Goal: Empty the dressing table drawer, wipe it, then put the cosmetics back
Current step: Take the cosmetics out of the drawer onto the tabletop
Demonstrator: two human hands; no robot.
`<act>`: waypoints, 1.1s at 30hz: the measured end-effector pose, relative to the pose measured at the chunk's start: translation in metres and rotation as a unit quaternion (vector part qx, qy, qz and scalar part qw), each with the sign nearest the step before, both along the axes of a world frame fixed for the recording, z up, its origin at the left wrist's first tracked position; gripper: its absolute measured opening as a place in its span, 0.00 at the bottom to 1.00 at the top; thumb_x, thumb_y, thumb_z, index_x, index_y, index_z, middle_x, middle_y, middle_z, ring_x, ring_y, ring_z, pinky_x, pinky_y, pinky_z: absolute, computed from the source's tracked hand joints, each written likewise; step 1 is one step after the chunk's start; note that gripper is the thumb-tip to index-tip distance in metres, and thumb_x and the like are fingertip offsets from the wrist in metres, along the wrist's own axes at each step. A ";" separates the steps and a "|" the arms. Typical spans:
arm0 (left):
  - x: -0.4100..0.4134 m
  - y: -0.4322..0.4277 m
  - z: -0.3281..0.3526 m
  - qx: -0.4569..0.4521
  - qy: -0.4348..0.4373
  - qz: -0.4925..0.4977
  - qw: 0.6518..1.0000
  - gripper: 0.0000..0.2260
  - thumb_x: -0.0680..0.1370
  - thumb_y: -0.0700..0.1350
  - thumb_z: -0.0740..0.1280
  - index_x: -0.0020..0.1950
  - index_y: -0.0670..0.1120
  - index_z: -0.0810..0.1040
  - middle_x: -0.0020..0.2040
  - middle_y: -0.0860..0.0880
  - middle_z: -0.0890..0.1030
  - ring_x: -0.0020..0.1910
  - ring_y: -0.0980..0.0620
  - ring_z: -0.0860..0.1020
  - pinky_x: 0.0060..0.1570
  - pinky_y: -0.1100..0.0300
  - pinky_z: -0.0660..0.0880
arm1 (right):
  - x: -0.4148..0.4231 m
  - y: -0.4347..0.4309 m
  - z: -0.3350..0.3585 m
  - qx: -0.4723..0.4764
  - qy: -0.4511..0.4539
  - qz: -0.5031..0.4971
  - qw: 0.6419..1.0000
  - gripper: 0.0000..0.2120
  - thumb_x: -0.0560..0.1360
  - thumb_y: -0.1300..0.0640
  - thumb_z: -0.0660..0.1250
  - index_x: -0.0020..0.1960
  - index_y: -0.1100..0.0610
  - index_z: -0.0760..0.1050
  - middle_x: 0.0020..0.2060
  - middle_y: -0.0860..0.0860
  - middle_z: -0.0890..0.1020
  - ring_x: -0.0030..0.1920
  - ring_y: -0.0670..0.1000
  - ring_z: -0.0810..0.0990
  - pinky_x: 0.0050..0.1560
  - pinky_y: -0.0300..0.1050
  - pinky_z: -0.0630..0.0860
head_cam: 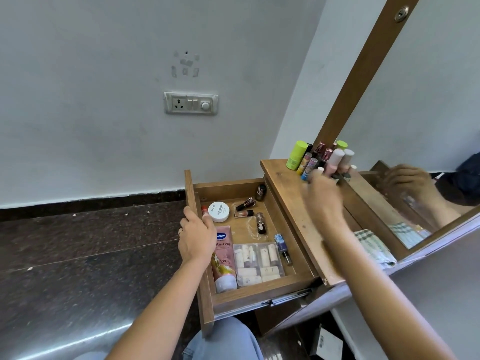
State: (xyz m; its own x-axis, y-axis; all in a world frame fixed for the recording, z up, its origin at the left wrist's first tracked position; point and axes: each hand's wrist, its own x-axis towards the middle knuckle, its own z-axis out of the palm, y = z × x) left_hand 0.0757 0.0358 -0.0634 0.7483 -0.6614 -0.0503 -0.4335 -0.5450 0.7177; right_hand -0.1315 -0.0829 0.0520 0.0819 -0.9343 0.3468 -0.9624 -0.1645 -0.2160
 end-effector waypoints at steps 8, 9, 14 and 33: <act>-0.001 0.003 0.002 0.005 -0.002 0.003 1.000 0.24 0.82 0.53 0.55 0.75 0.43 0.57 0.64 0.39 0.73 0.56 0.41 0.77 0.43 0.51 0.77 | 0.078 0.026 -0.095 0.219 0.193 0.077 0.953 0.16 0.79 0.60 0.61 0.66 0.63 0.68 0.57 0.56 0.80 0.55 0.54 0.81 0.49 0.44 0.79; -0.001 0.002 0.002 0.005 -0.002 0.003 1.000 0.24 0.82 0.53 0.55 0.75 0.43 0.57 0.64 0.39 0.73 0.56 0.42 0.78 0.43 0.51 0.77 | 0.080 0.025 -0.102 0.217 0.204 0.071 0.952 0.19 0.79 0.61 0.60 0.69 0.64 0.65 0.59 0.57 0.79 0.56 0.55 0.81 0.50 0.45 0.79; 0.000 0.002 0.001 0.002 0.000 -0.002 1.000 0.24 0.82 0.53 0.55 0.74 0.43 0.57 0.64 0.39 0.73 0.55 0.41 0.78 0.43 0.51 0.79 | 0.082 0.022 -0.116 0.185 0.244 0.062 0.950 0.27 0.79 0.63 0.61 0.74 0.66 0.55 0.60 0.59 0.78 0.57 0.55 0.81 0.50 0.46 0.80; 0.001 0.003 0.000 -0.014 0.018 -0.003 1.000 0.25 0.82 0.55 0.56 0.75 0.44 0.57 0.65 0.40 0.73 0.56 0.42 0.77 0.46 0.48 0.80 | 0.084 -0.104 0.053 0.138 0.083 0.099 0.982 0.15 0.66 0.64 0.75 0.51 0.65 0.78 0.49 0.59 0.80 0.47 0.60 0.80 0.45 0.50 0.80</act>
State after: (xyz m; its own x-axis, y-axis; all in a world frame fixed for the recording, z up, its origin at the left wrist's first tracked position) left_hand 0.0769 0.0388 -0.0633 0.7426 -0.6671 -0.0590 -0.4104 -0.5228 0.7471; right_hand -0.0478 -0.1870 0.1049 0.3062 -0.9507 0.0494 -0.9429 -0.3100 -0.1215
